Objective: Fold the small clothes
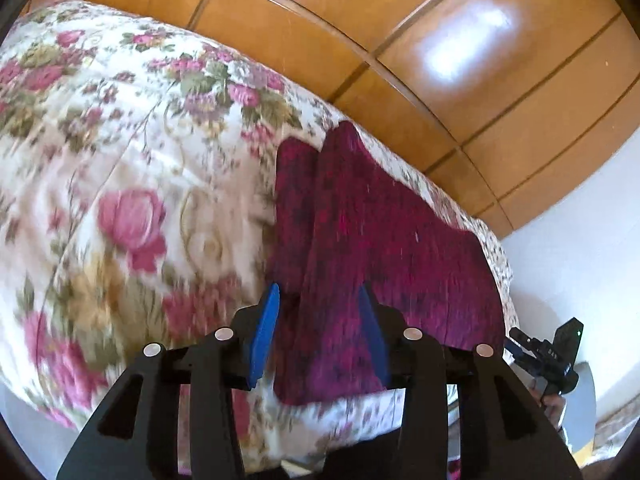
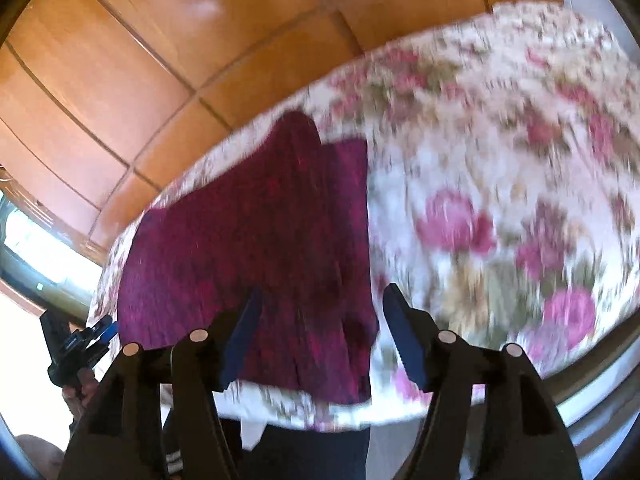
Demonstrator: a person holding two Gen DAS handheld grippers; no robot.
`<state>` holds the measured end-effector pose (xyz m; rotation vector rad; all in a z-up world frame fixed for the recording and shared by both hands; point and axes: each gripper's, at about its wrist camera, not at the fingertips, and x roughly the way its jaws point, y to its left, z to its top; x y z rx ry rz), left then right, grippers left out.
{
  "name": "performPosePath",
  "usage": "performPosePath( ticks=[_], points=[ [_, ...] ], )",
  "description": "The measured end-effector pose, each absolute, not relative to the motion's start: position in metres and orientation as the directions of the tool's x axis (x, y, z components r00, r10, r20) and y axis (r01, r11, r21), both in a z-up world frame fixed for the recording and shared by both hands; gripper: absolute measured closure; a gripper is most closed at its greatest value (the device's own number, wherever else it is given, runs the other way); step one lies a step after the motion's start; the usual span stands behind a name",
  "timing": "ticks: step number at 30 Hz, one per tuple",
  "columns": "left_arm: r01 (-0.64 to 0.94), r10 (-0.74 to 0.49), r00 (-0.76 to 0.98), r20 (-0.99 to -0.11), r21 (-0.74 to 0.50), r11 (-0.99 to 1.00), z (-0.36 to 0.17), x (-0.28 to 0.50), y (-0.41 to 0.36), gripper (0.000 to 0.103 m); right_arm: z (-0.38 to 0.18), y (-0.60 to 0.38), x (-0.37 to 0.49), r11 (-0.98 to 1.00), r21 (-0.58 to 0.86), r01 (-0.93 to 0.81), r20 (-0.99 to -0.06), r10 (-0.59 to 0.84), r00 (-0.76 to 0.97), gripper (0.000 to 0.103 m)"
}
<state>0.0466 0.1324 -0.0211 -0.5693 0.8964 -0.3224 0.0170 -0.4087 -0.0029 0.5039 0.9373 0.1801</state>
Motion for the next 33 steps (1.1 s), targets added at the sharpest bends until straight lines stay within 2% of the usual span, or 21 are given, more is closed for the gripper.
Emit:
performPosePath(
  ticks=[4,7,8,9,11,14,17,19,22,24,25,27,33],
  points=[
    [0.047,-0.486,0.589,-0.645,-0.573,0.818,-0.017,0.072,0.125,0.063,-0.008,-0.396,0.055,0.892,0.447,0.074,-0.748,0.327,0.578,0.042],
    [0.047,-0.503,0.571,-0.649,-0.586,0.809,-0.024,0.094,0.118,0.064,-0.017,-0.385,0.075,0.9,0.433,0.048,-0.763,0.337,0.552,0.058],
    [0.047,-0.516,0.55,-0.656,-0.593,0.804,-0.03,0.102,0.115,0.079,-0.018,-0.379,0.079,0.911,0.41,0.043,-0.773,0.322,0.547,0.069],
    [0.041,-0.508,0.545,-0.667,-0.584,0.811,-0.032,0.104,0.113,0.086,-0.017,-0.377,0.083,0.92,0.39,0.037,-0.777,0.307,0.551,0.078],
    [0.044,-0.49,0.57,-0.659,-0.571,0.819,-0.03,0.104,0.112,0.089,-0.005,-0.374,0.084,0.94,0.342,0.02,-0.767,0.266,0.584,0.087],
    [0.044,-0.446,0.596,-0.668,-0.527,0.849,-0.025,0.101,0.109,0.09,0.004,-0.378,0.081,0.956,0.291,0.043,-0.759,0.204,0.619,0.09],
    [0.02,-0.396,0.584,-0.709,-0.474,0.88,-0.039,0.1,0.104,0.09,-0.03,-0.372,0.086,0.979,0.19,0.067,-0.819,0.121,0.56,0.09],
    [0.012,-0.368,0.576,-0.73,-0.443,0.896,-0.052,0.098,0.098,0.09,-0.045,-0.373,0.088,0.973,0.214,0.091,-0.82,0.128,0.557,0.089],
    [0.027,-0.331,0.607,-0.722,-0.398,0.917,-0.038,0.092,0.096,0.086,-0.043,-0.376,0.085,0.966,0.233,0.114,-0.809,0.127,0.573,0.085],
    [0.041,-0.292,0.633,-0.717,-0.346,0.937,-0.025,0.093,0.092,0.074,-0.041,-0.377,0.083,0.97,0.21,0.124,-0.809,0.101,0.579,0.071],
    [0.041,-0.269,0.64,-0.72,-0.318,0.947,-0.02,0.095,0.091,0.072,-0.038,-0.377,0.081,0.972,0.196,0.133,-0.808,0.083,0.584,0.066],
    [0.034,-0.238,0.649,-0.722,-0.285,0.958,-0.012,0.101,0.093,0.07,-0.028,-0.378,0.077,0.972,0.184,0.149,-0.798,0.06,0.599,0.047],
    [0.008,-0.159,0.665,-0.73,-0.206,0.978,0.001,0.115,0.094,0.07,0.004,-0.361,0.071,0.982,0.129,0.139,-0.749,0.005,0.663,0.028]
  ],
)
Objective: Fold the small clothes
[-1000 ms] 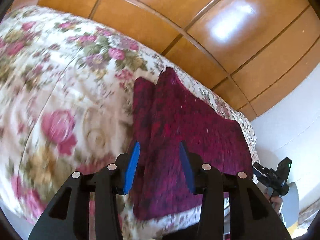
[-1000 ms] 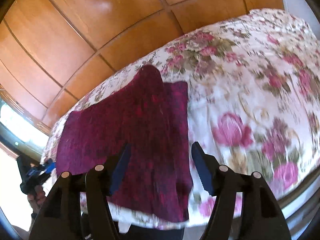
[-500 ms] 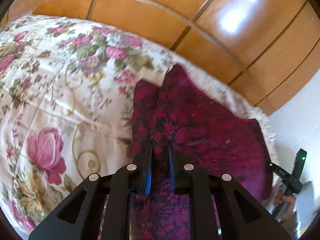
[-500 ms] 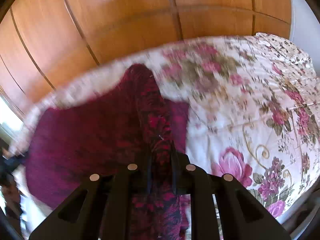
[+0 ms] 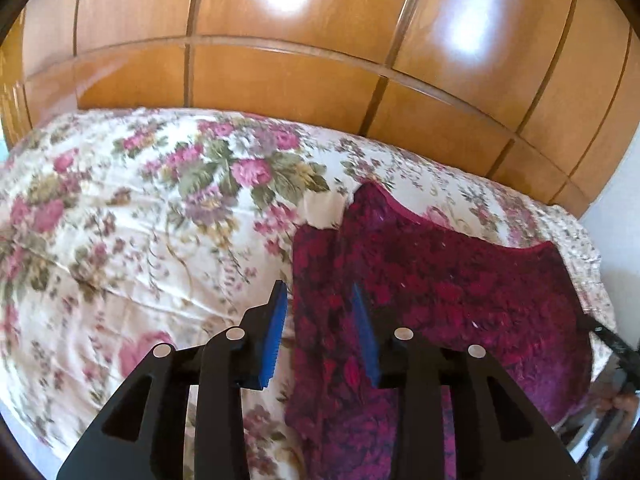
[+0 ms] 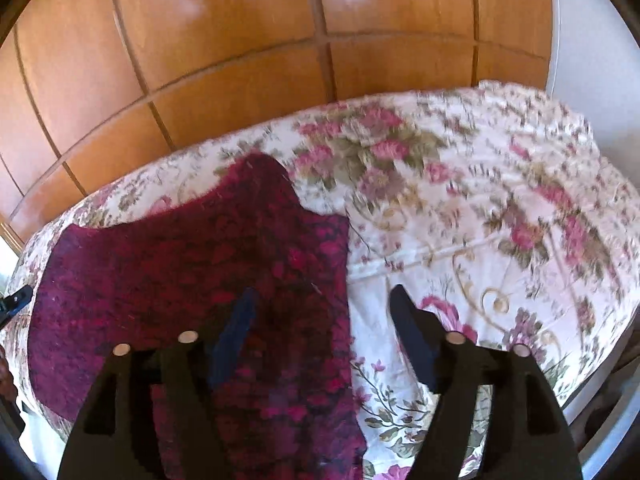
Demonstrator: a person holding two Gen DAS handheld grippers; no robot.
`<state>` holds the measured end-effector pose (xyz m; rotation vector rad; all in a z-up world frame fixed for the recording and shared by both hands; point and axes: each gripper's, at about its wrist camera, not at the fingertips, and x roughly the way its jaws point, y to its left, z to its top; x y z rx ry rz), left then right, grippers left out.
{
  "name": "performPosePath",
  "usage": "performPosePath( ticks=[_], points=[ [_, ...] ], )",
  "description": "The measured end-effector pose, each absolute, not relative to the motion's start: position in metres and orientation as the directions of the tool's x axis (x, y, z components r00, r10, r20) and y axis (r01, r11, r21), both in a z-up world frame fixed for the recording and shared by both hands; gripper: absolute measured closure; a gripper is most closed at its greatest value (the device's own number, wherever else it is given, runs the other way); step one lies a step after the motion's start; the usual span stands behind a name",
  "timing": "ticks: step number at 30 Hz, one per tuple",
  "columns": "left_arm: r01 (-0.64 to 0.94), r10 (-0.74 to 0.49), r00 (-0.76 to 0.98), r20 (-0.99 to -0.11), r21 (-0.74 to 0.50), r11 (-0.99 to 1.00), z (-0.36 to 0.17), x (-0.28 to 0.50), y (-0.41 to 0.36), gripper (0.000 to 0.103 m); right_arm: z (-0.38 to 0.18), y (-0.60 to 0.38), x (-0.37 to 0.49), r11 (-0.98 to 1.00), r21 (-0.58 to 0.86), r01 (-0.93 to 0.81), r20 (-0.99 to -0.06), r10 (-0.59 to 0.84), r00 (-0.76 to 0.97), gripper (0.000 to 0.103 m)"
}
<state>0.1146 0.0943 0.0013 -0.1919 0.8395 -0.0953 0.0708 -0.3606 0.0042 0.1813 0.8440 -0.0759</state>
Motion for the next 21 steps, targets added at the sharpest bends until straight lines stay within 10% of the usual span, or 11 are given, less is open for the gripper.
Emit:
performPosePath(
  ticks=[21],
  points=[
    [0.039,-0.1,0.68,-0.727,-0.101,0.994,0.014,0.146,0.09,0.07,-0.029,-0.316,0.118,0.992,0.111,0.058,-0.793,0.054,0.606,0.014]
  ],
)
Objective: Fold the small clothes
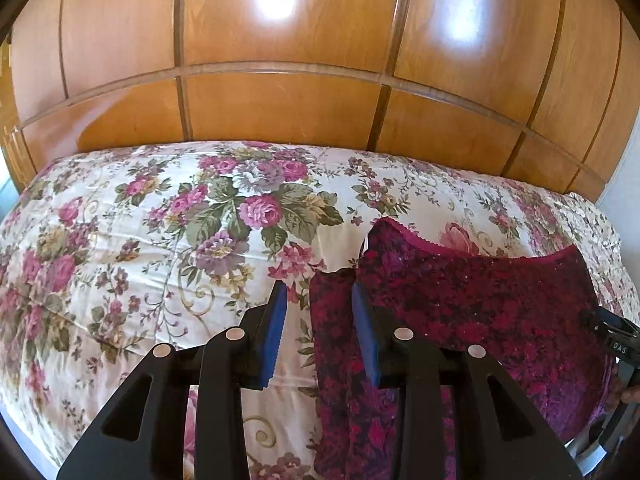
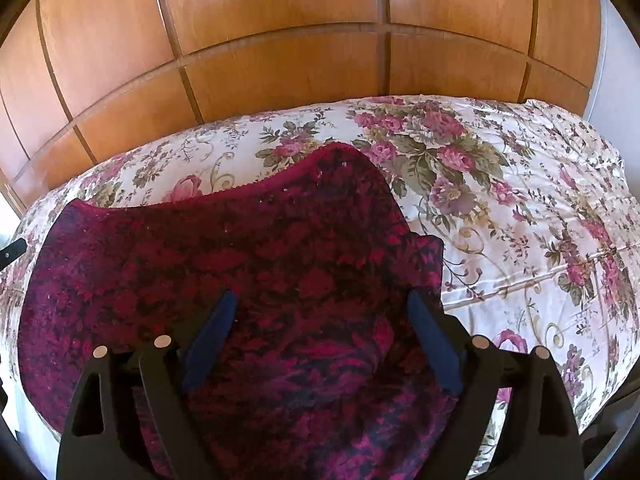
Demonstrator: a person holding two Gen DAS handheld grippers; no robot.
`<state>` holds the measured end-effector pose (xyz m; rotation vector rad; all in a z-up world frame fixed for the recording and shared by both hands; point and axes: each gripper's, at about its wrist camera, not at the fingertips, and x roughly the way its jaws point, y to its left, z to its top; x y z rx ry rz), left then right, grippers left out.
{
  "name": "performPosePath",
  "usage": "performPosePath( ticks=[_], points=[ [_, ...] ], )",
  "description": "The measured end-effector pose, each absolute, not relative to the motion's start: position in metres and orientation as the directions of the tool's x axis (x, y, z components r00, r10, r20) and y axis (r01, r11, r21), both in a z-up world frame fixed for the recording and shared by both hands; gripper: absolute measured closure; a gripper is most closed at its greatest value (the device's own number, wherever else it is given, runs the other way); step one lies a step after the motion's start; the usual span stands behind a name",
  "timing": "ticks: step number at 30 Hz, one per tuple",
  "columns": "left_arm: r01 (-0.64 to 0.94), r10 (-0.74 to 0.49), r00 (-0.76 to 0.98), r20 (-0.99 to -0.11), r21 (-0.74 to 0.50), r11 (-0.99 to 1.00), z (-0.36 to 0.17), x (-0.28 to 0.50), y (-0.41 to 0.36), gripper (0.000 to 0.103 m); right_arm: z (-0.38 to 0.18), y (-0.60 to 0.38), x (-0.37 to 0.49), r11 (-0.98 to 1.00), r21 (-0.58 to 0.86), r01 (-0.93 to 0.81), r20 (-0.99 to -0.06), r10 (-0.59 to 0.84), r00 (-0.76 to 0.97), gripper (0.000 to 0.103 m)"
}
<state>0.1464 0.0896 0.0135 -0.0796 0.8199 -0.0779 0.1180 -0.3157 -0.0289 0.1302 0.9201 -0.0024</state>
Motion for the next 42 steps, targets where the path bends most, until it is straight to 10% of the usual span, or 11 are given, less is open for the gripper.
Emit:
performPosePath(
  ticks=[22,28,42],
  points=[
    [0.111,-0.184,0.596,-0.782,-0.146,0.983,-0.008,0.188,0.075,0.07,-0.034,-0.317,0.119,0.991,0.119,0.059,-0.787,0.058,0.615,0.011],
    [0.175,-0.275,0.573,-0.772,-0.212,0.961,-0.004,0.204,0.07,0.1,-0.033,-0.317,0.12,0.99,0.122,0.065,-0.786,0.056,0.615,0.011],
    [-0.162,-0.101,0.525,-0.845,-0.216,0.963,-0.055,0.206,0.123,0.103,-0.038,-0.317,0.119,0.987,0.144,0.07,-0.768,0.067,0.637,0.01]
  ],
)
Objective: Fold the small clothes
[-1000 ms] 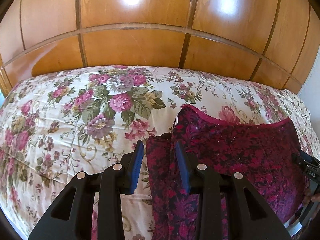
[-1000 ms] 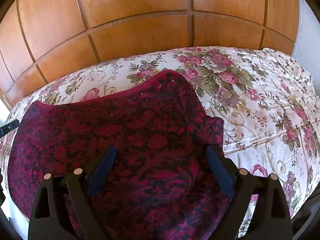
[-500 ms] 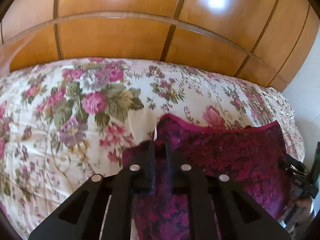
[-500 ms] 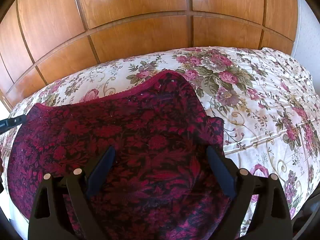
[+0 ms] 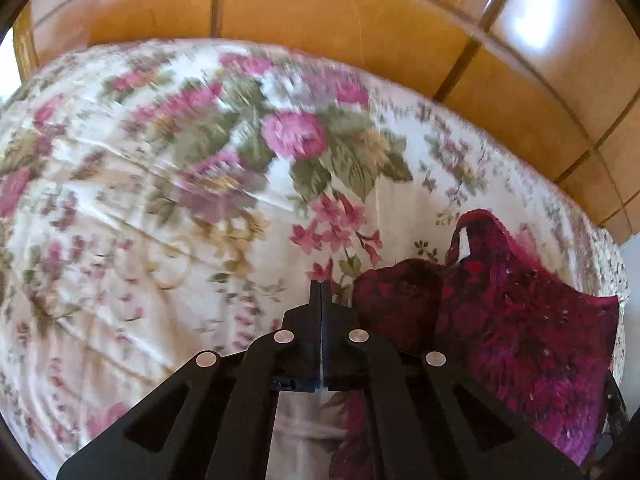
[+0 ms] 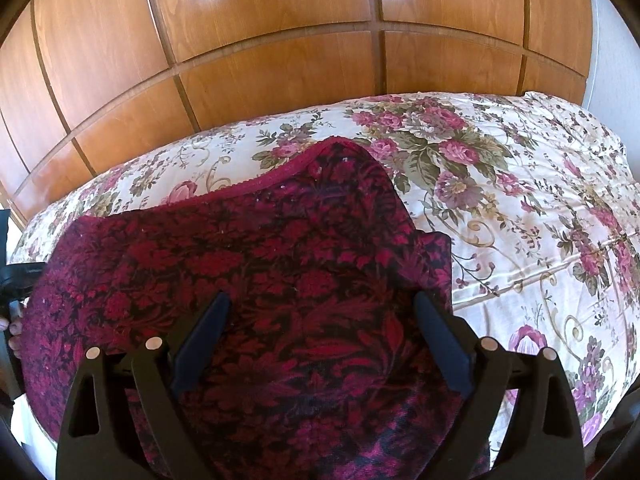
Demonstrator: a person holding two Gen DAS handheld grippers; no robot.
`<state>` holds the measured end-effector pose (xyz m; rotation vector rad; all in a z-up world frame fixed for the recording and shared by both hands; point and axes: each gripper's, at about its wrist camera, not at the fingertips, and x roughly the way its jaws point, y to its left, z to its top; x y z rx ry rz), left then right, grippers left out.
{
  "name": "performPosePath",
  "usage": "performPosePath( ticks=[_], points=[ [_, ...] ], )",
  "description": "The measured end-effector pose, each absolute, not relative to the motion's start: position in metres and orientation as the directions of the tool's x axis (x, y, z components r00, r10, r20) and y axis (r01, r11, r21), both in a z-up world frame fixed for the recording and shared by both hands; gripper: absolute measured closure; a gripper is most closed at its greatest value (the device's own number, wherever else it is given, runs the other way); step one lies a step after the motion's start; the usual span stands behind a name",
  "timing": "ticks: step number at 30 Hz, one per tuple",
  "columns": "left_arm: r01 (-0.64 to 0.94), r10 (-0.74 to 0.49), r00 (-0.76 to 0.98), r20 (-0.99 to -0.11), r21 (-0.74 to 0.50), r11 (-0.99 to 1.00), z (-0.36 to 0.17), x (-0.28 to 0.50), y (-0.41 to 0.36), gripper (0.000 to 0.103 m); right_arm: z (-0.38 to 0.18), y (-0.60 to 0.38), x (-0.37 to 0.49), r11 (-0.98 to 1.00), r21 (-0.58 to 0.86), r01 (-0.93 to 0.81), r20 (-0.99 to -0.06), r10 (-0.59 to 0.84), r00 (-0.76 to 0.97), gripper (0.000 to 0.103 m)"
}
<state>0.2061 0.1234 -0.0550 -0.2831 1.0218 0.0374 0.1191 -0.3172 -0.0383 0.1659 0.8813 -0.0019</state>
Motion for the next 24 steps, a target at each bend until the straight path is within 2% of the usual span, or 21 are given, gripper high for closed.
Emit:
performPosePath(
  ticks=[2,4,5,6,8,10,14,17,18,20,24],
  points=[
    [-0.162,-0.089,0.556,-0.826,-0.213,0.964,-0.042,0.195,0.128,0.103,-0.039,-0.316,0.119,0.987,0.141,0.074,-0.769,0.062,0.636,0.009],
    [-0.143,-0.127,0.584,-0.802,-0.256,0.956,-0.029,0.182,0.132,0.103,-0.039,-0.314,0.12,0.988,0.136,0.079,-0.771,0.055,0.635,0.009],
    [-0.134,-0.143,0.595,-0.791,-0.273,0.953,-0.024,0.176,0.133,0.096,-0.039,-0.314,0.12,0.988,0.134,0.081,-0.772,0.053,0.634,0.009],
    [-0.114,-0.173,0.609,-0.774,-0.302,0.947,-0.017,0.168,0.132,0.081,-0.038,-0.314,0.12,0.988,0.132,0.082,-0.774,0.051,0.632,0.009],
    [-0.078,-0.217,0.631,-0.745,-0.34,0.937,-0.007,0.157,0.126,0.058,-0.036,-0.314,0.121,0.988,0.129,0.08,-0.778,0.05,0.627,0.009],
    [-0.05,-0.222,0.65,-0.727,-0.333,0.942,-0.001,0.15,0.115,0.057,-0.03,-0.314,0.121,0.989,0.127,0.078,-0.777,0.051,0.628,0.009],
    [0.011,-0.155,0.687,-0.71,-0.203,0.979,0.008,0.141,0.081,0.057,-0.018,-0.312,0.125,0.995,0.089,0.052,-0.765,0.034,0.643,0.009],
    [0.017,-0.1,0.654,-0.75,-0.117,0.993,-0.004,0.15,0.064,0.058,-0.023,-0.315,0.14,0.997,0.028,0.073,-0.791,-0.022,0.611,0.009],
    [0.008,-0.087,0.641,-0.763,-0.107,0.994,-0.01,0.152,0.063,0.062,-0.031,-0.321,0.149,0.996,0.026,0.088,-0.813,-0.03,0.582,0.01],
    [-0.02,-0.071,0.611,-0.789,-0.104,0.994,-0.024,0.158,0.063,0.062,-0.046,-0.336,0.159,0.988,0.092,0.121,-0.837,0.011,0.547,0.01],
    [-0.044,-0.062,0.623,-0.78,-0.114,0.992,-0.024,0.154,0.067,0.062,-0.062,-0.366,0.165,0.946,0.251,0.205,-0.839,0.107,0.533,0.008]
  ],
)
